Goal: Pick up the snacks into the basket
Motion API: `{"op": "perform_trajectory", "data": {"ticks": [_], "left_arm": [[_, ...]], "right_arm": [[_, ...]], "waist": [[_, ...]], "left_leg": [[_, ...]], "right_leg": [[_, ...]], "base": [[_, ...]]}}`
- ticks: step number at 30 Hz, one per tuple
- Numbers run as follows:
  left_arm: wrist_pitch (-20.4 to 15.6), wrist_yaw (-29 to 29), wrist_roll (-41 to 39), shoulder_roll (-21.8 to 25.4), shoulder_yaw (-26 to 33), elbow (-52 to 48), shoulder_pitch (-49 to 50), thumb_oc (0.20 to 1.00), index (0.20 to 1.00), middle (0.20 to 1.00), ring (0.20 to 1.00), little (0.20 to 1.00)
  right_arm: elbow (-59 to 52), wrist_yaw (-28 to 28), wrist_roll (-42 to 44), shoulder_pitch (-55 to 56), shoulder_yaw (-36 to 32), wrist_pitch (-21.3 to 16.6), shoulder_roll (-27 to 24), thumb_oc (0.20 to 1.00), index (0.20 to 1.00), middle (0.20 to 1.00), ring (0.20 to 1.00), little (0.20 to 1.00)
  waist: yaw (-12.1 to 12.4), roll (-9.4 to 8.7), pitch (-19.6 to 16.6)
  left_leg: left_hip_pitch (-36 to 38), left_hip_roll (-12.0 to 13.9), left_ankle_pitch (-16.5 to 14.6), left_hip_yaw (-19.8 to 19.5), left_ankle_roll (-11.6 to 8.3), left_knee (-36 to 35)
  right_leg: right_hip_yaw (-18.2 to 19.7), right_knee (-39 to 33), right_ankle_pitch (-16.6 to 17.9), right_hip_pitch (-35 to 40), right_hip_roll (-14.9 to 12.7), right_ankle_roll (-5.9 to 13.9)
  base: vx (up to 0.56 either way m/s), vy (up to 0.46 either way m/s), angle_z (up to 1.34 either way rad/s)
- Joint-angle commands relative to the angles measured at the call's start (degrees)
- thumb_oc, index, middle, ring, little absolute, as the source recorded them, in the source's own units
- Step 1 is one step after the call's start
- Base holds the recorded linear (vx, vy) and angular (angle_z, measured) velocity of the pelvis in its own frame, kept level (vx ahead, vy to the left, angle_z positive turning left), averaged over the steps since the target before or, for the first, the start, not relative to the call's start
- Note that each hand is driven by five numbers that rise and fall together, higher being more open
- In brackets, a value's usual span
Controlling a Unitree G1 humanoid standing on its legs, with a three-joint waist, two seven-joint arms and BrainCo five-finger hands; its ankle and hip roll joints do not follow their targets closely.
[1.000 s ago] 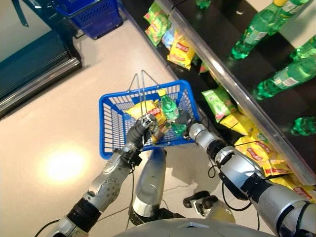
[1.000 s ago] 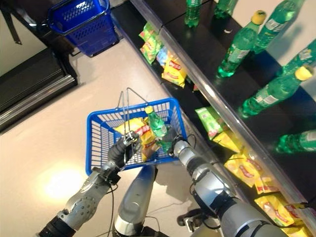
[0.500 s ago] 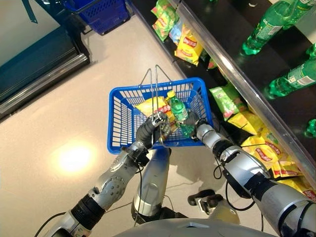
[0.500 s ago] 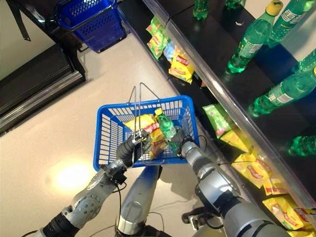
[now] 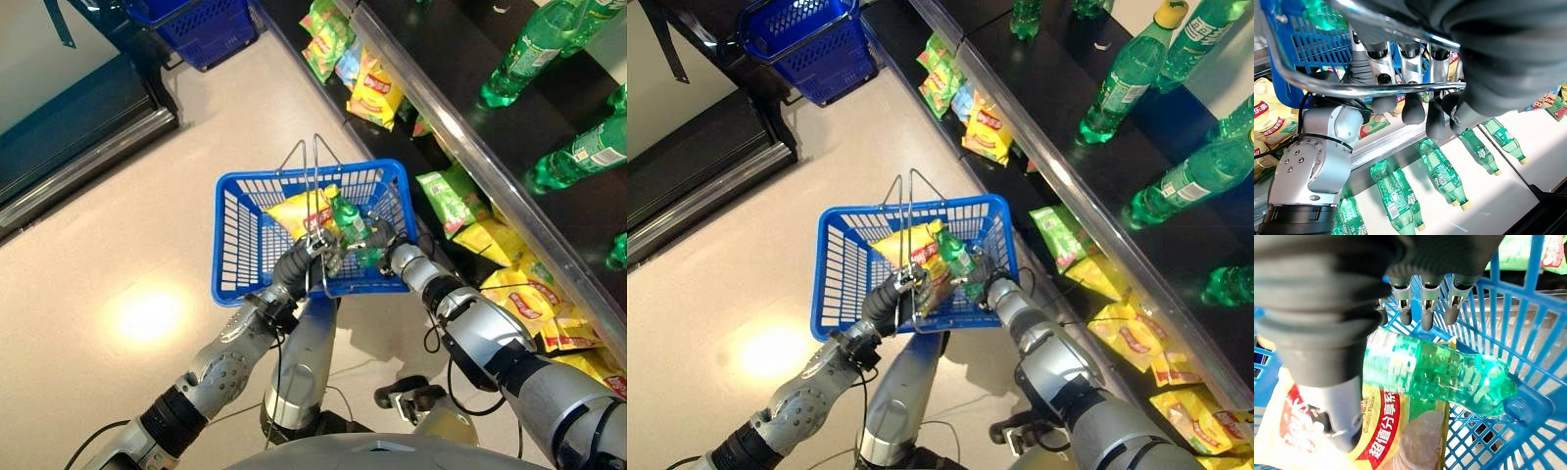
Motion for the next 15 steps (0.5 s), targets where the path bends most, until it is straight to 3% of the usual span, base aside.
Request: {"op": "perform_trajectory", "data": {"ticks": [1, 10, 15], "left_arm": [[-5.6, -4.6, -0.1, -3.4, 2.3, -14.9, -5.8, 0.200, 0.200, 0.200, 0.200, 0.200], [-7.2, -2.3, 2.8, -2.6, 7.4, -11.4, -2.1, 0.200, 0.200, 0.200, 0.200, 0.200], [-8.6, 0.9, 7.6, -3.0, 13.9, -6.1, 3.2, 0.200, 0.200, 0.200, 0.200, 0.200]], "right_arm": [[0.4, -1.5, -0.5, -4.4, -1.8, -1.2, 0.1, 1.000, 1.000, 1.000, 1.000, 1.000], [-6.9, -2.2, 6.7, -2.3, -3.0, -3.3, 0.8, 1.000, 1.000, 1.000, 1.000, 1.000], [-25.0, -2.7, 9.0, 8.5, -1.0, -5.5, 1.0, 1.000, 1.000, 1.000, 1.000, 1.000]], "waist": [[-0.4, 3.49, -1.9], [-2.3, 1.84, -2.5], [-5.6, -0.57, -2.9]], "left_leg": [[-1.5, 1.7, -3.6, 4.4, 3.76, 3.5], [0.1, 2.4, -4.2, 5.4, 3.75, 3.8], [3.2, 3.4, -5.0, 7.3, 3.68, 3.6]], "right_leg": [[2.0, -0.1, 10.3, -6.4, 0.6, 0.34], [3.3, -0.4, 10.8, -5.8, 0.6, 0.28], [5.2, -1.8, 11.9, -4.5, 1.1, 0.24]], "base": [[0.00, 0.000, 0.00], [0.01, 0.015, -0.02], [0.03, 0.052, -0.23]]}}
